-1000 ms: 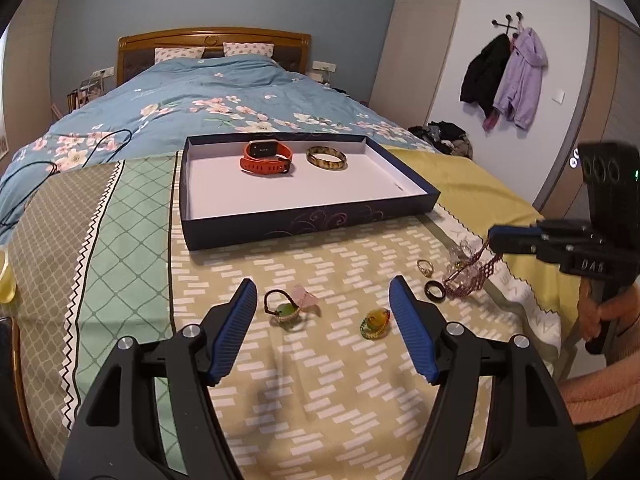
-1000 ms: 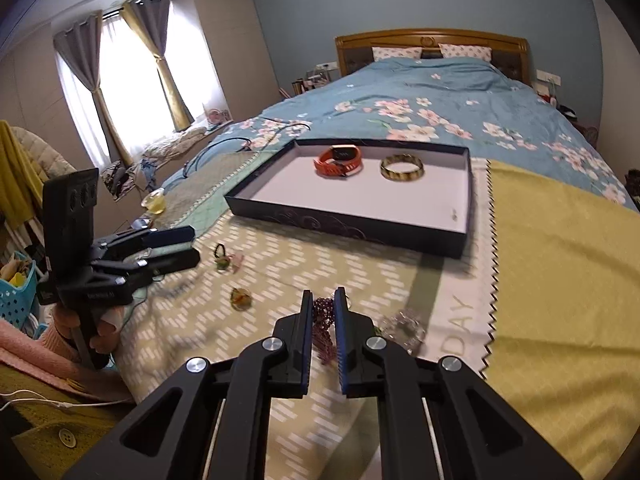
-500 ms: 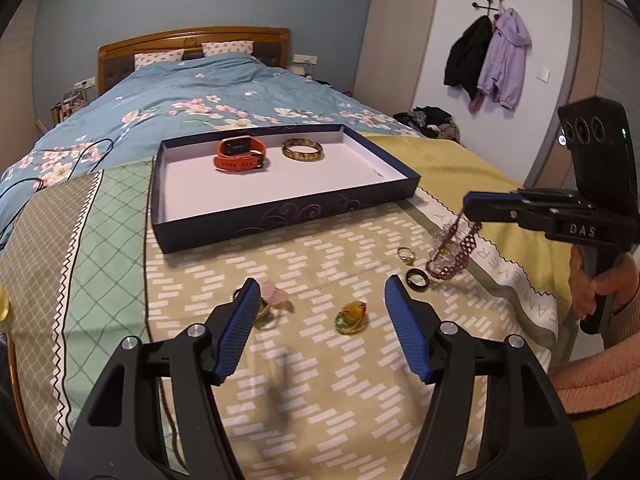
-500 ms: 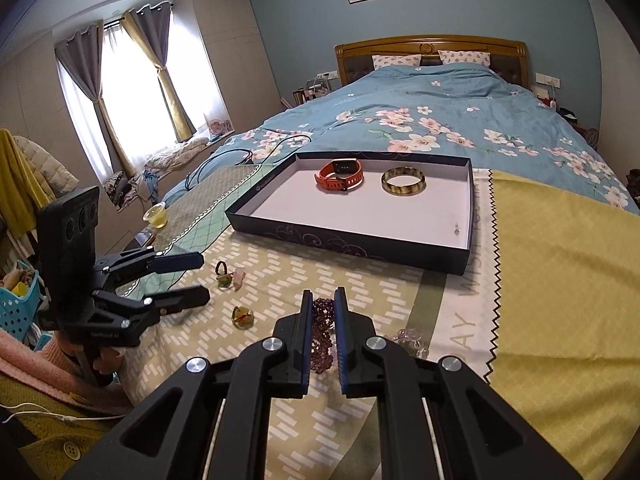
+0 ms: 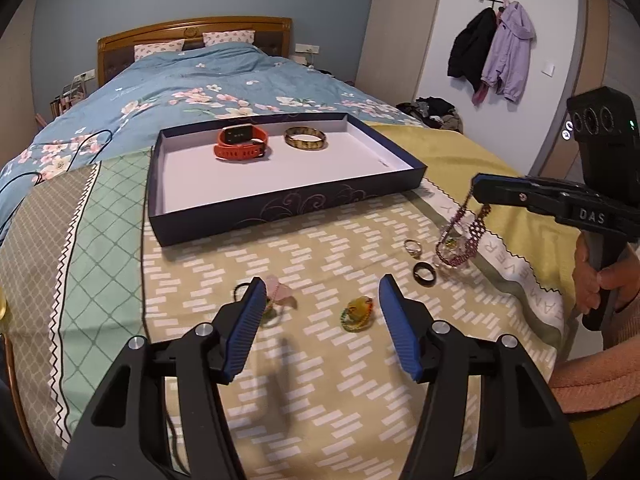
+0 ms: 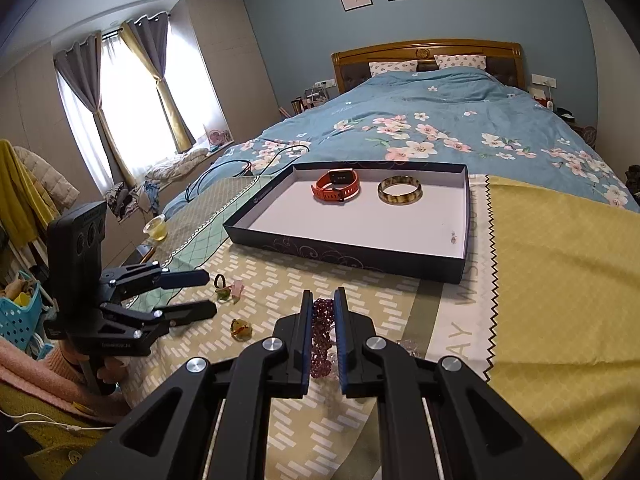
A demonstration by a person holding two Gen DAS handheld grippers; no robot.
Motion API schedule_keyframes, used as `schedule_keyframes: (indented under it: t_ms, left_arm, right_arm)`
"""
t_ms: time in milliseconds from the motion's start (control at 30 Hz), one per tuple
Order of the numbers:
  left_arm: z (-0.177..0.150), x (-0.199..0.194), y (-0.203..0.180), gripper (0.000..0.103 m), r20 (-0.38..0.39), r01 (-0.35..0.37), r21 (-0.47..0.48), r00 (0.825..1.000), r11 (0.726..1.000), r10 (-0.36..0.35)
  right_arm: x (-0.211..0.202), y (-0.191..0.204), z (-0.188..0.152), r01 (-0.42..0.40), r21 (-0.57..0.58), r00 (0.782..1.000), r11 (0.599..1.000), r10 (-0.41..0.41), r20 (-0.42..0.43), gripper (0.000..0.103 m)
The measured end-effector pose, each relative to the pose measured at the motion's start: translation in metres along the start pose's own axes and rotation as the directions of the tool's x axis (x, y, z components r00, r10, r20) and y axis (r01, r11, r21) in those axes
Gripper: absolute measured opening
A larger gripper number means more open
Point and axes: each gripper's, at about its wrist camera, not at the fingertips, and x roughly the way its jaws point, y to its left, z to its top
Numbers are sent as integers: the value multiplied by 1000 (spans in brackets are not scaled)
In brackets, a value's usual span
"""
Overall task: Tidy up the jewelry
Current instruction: 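Grasp the dark red beaded necklace with the right tool while the left tool grasps the black ring, then carry the necklace and black ring into the white box and release both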
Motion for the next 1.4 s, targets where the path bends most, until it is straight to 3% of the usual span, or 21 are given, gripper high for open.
schedule_keyframes:
  t_ms: [267,433,567,733,833,967,1400]
  left_arm:
    - [6,8,-32,58,-6,73,96,997,993,-73]
    - [10,27,-64,57,-59,106,198,994,974,-96]
    - [12,50,-81,48,-130,110,239,988,965,-81]
    - [13,71,-88,38,-198,127,236,977,963,-80]
    - [14,76,-85,34,-210,127,228,975,965,-78]
    - [17,79,-81,22,-207,109,216,976,970,-64]
    - [35,62,-49,22,-119,78,111,991,991,-65]
  right_arm:
    - [-2,-4,1,1,15,1000,1000,-2,17,9]
    - [-3,-6,3,2,18,1000,1000,-3,26,9]
    - [-4,-7,6,3,13,999,1000,-4,36,9]
    - [-1,-12,7,-3,17,999,1000,3,40,9]
    - [0,-13,6,-14,18,999,1000,13,37,9]
    - [3,-14,9,-23,11,999,1000,23,36,9]
    - [4,-13,29,-28,-15,998,999,29,61,9]
